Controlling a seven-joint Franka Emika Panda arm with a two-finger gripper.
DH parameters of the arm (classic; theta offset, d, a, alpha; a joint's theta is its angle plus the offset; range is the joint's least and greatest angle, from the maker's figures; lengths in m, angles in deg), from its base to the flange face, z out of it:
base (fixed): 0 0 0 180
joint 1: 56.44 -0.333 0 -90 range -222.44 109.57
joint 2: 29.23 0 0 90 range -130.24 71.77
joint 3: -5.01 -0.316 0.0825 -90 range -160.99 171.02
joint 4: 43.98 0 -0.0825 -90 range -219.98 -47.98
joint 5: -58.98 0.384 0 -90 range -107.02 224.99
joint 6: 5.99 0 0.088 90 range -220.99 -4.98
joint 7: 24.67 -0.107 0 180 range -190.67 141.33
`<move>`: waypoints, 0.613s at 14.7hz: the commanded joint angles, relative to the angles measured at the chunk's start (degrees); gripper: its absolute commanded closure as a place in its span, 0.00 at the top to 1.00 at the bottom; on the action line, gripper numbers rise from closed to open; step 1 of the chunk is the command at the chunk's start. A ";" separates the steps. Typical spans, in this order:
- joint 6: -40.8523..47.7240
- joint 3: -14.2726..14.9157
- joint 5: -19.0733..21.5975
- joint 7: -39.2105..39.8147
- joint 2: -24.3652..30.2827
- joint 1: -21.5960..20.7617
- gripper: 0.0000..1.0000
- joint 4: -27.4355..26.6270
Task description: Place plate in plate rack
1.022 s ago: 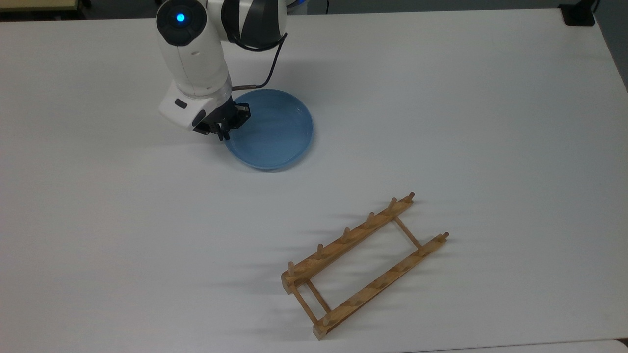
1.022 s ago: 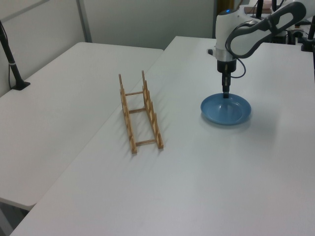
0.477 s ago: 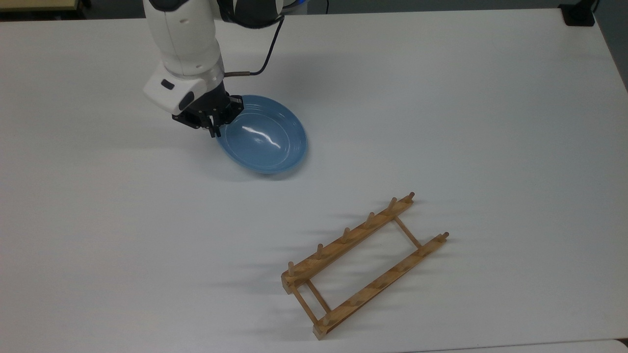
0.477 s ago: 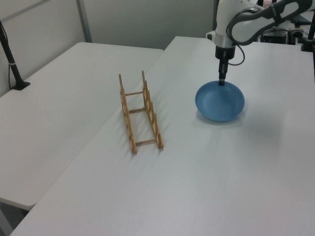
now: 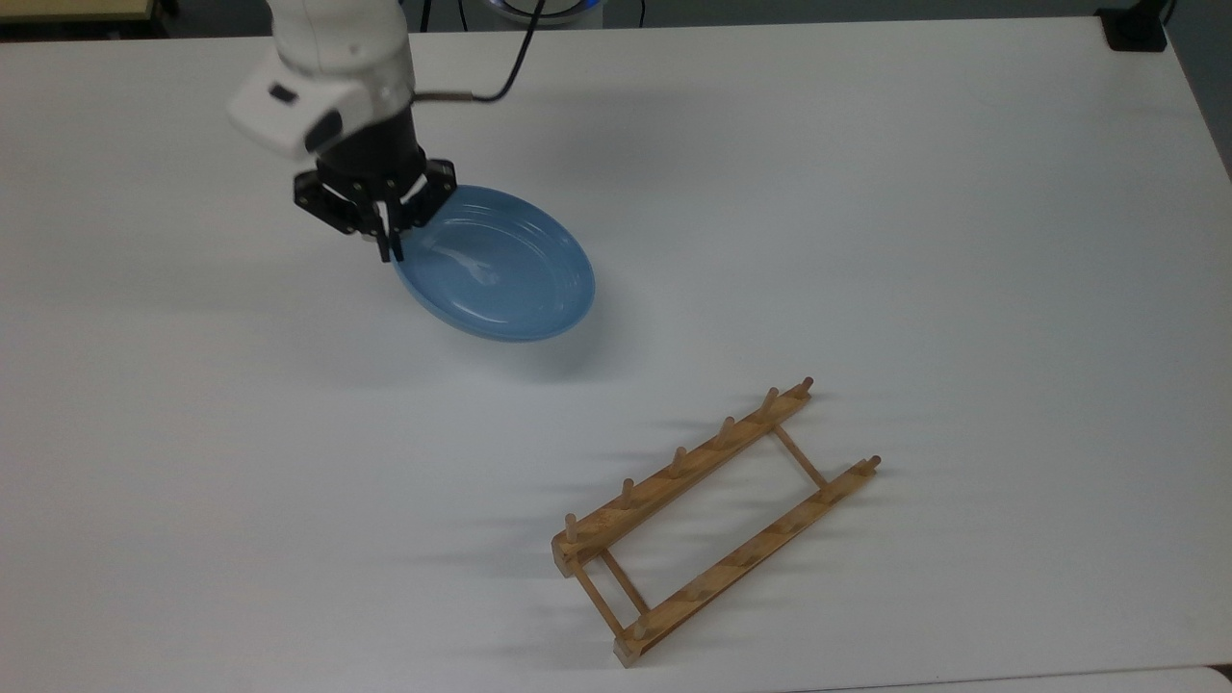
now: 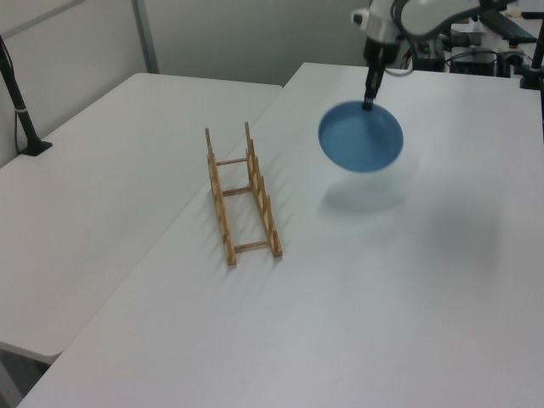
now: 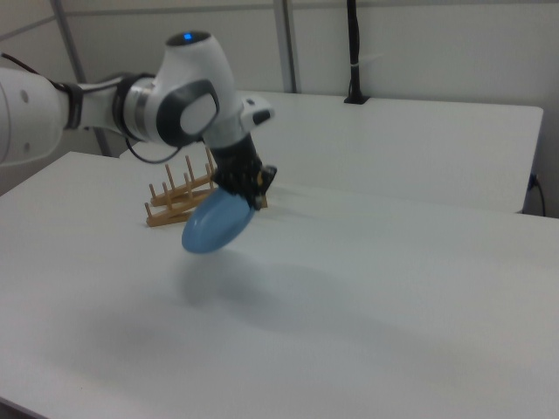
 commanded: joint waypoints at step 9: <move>-8.74 -8.09 -29.59 -25.70 1.62 -2.18 0.00 11.89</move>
